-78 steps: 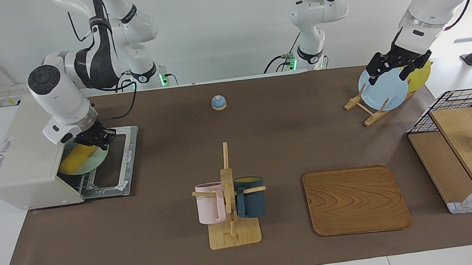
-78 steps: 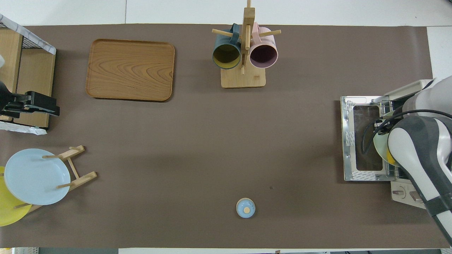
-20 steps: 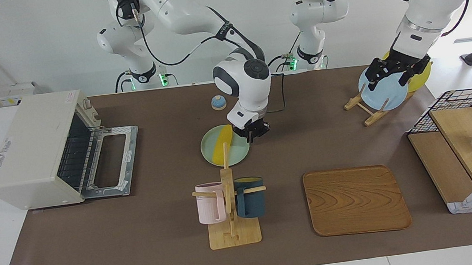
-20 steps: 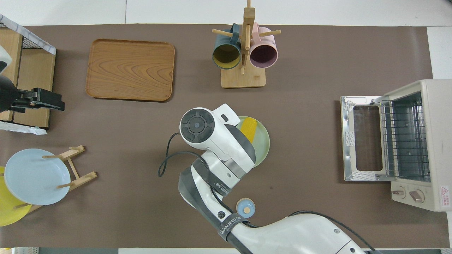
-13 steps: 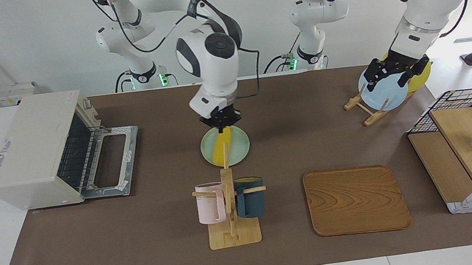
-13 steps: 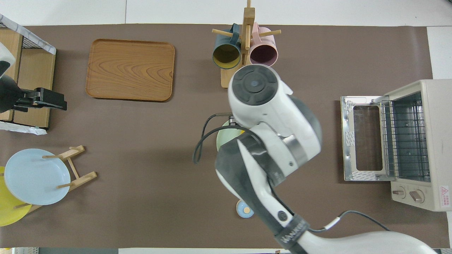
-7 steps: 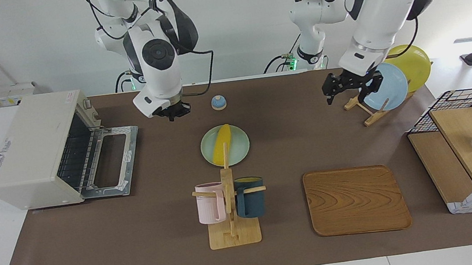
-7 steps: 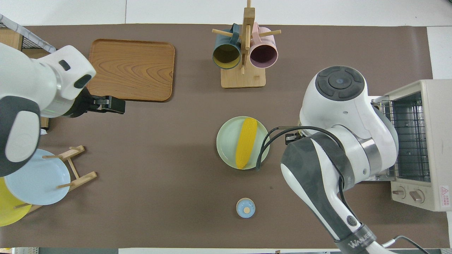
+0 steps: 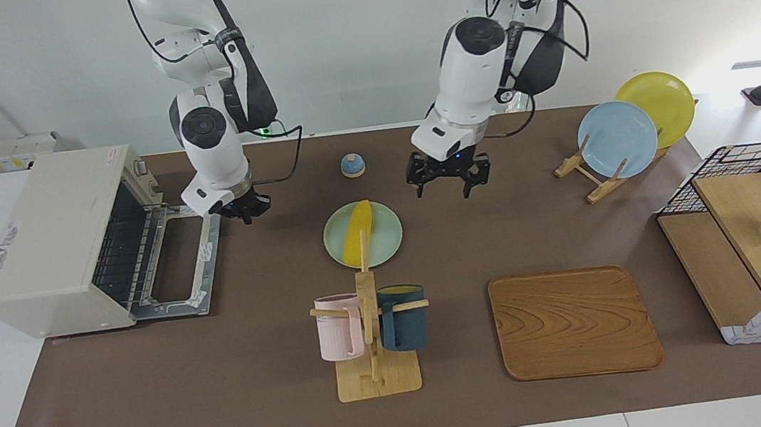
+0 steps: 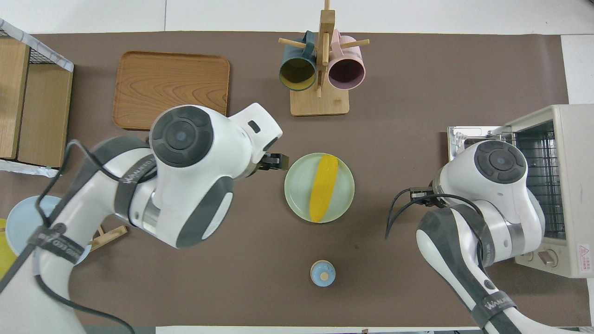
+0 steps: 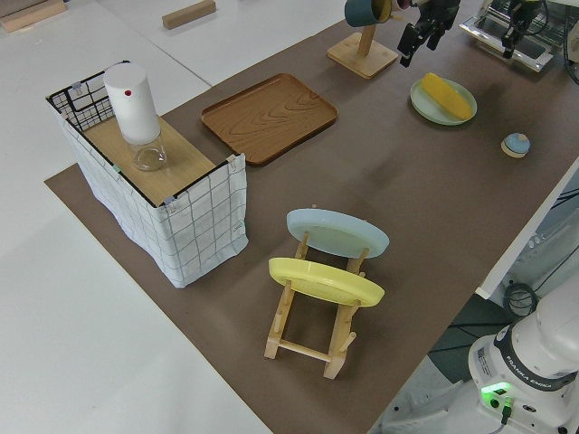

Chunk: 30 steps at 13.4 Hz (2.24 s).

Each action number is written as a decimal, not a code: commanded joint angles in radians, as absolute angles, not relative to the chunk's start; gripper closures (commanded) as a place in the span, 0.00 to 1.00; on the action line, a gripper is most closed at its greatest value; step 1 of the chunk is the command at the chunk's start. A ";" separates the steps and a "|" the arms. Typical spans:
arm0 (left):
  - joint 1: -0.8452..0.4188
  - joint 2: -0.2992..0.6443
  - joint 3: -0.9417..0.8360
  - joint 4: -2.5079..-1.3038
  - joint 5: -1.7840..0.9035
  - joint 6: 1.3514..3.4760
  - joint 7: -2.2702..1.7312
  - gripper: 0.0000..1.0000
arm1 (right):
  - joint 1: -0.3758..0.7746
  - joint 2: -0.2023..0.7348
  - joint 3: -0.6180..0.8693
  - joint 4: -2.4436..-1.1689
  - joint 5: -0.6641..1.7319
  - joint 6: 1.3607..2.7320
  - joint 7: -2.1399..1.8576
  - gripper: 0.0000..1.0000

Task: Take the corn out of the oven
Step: 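Reach the left gripper to the corn while the right gripper withdraws, then grasp the yellow corn and lift it off the plate with the left gripper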

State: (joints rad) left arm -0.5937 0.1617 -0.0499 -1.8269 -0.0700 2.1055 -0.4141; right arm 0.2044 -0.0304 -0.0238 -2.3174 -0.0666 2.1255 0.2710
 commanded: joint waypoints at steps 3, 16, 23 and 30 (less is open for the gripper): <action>-0.742 0.293 -0.029 -1.836 -0.087 2.294 -0.471 0.00 | 0.138 -0.052 -0.011 -2.445 -0.080 2.288 0.252 1.00; -0.834 0.426 -0.026 -1.862 -0.078 2.454 -0.454 0.00 | 0.052 -0.041 -0.012 -2.459 -0.155 2.275 0.261 1.00; -0.828 0.426 -0.026 -1.867 -0.081 2.456 -0.462 0.87 | 0.064 -0.018 -0.011 -2.239 -0.347 1.973 0.279 1.00; -0.744 0.307 -0.026 -1.858 -0.087 2.327 -0.486 1.00 | -0.003 -0.031 -0.015 -2.068 -0.420 1.787 0.069 1.00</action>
State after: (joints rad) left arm -0.7914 0.4038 -0.0273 -1.8403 -0.0742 2.4127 -0.4941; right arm 0.0648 -0.0507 -0.0011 -2.0970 -0.3524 1.7665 0.1510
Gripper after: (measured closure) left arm 0.441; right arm 0.991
